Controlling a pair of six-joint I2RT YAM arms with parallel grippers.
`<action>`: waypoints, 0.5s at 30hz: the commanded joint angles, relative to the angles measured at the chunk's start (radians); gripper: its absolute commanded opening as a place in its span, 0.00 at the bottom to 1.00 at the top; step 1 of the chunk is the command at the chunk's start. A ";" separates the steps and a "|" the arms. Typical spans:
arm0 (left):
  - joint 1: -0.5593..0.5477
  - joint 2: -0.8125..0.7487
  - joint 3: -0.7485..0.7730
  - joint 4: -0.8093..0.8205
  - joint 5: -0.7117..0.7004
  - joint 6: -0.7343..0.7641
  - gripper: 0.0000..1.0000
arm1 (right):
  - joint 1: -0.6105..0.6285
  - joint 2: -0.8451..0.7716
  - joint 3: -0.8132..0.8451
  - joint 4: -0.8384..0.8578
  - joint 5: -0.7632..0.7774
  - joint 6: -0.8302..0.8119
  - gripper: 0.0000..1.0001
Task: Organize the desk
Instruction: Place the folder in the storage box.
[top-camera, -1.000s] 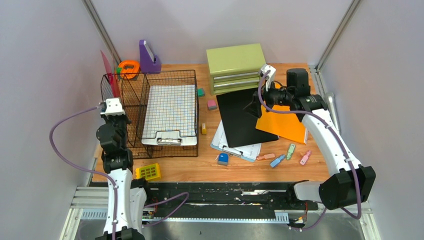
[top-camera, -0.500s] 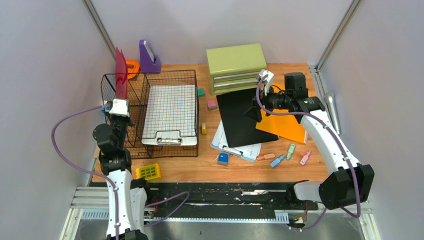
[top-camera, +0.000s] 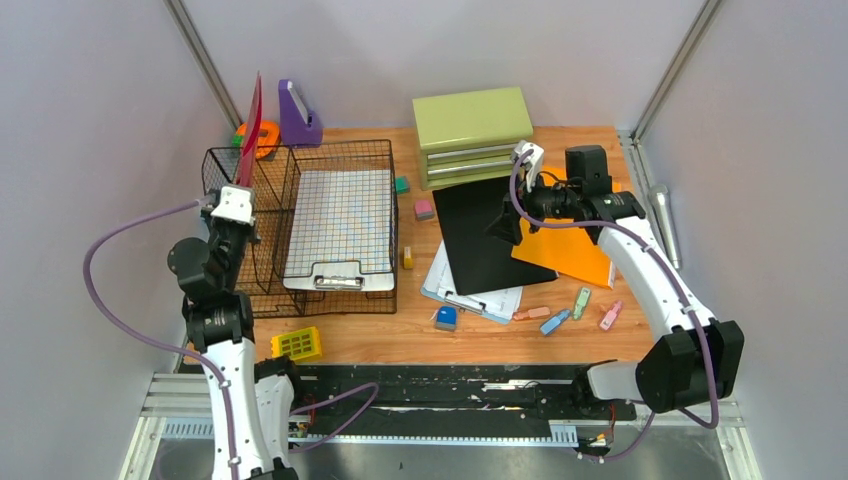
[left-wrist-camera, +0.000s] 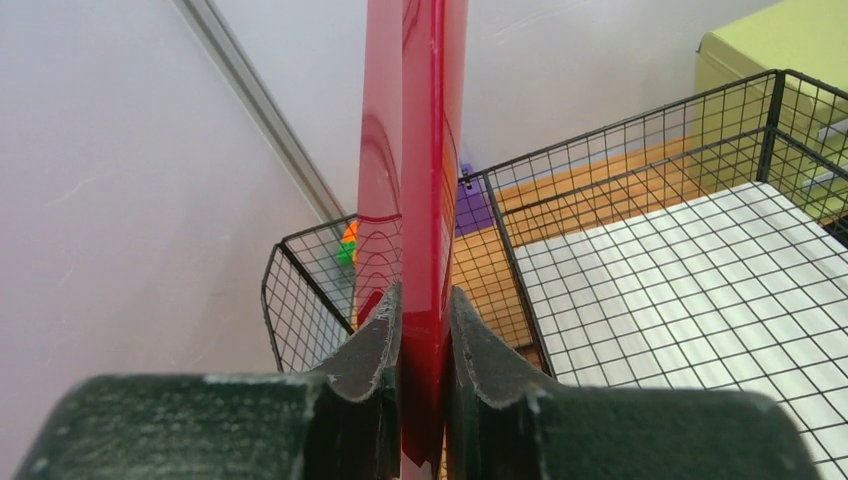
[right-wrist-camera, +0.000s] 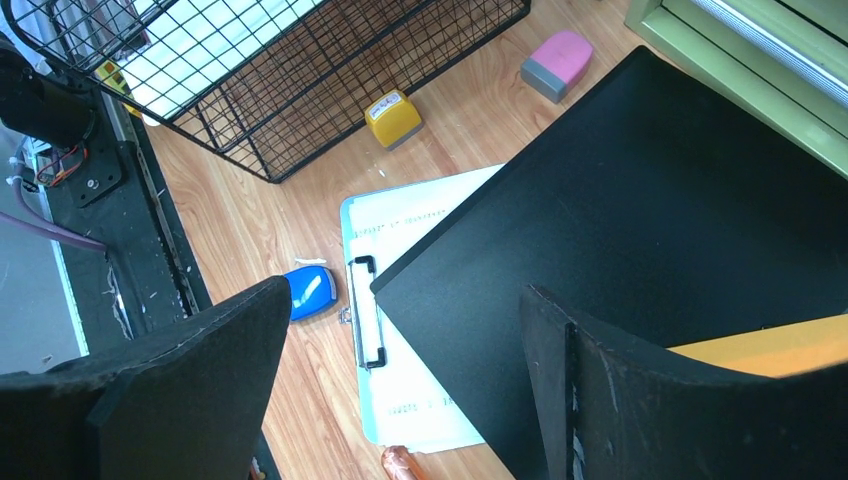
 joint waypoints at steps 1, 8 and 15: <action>0.051 0.027 -0.006 0.085 0.124 -0.044 0.00 | -0.005 0.009 -0.004 0.035 -0.039 -0.026 0.85; 0.297 0.171 -0.035 0.361 0.437 -0.309 0.00 | -0.005 0.010 -0.013 0.038 -0.036 -0.042 0.85; 0.387 0.248 -0.029 0.479 0.586 -0.372 0.00 | -0.005 0.042 -0.021 0.055 -0.055 -0.040 0.84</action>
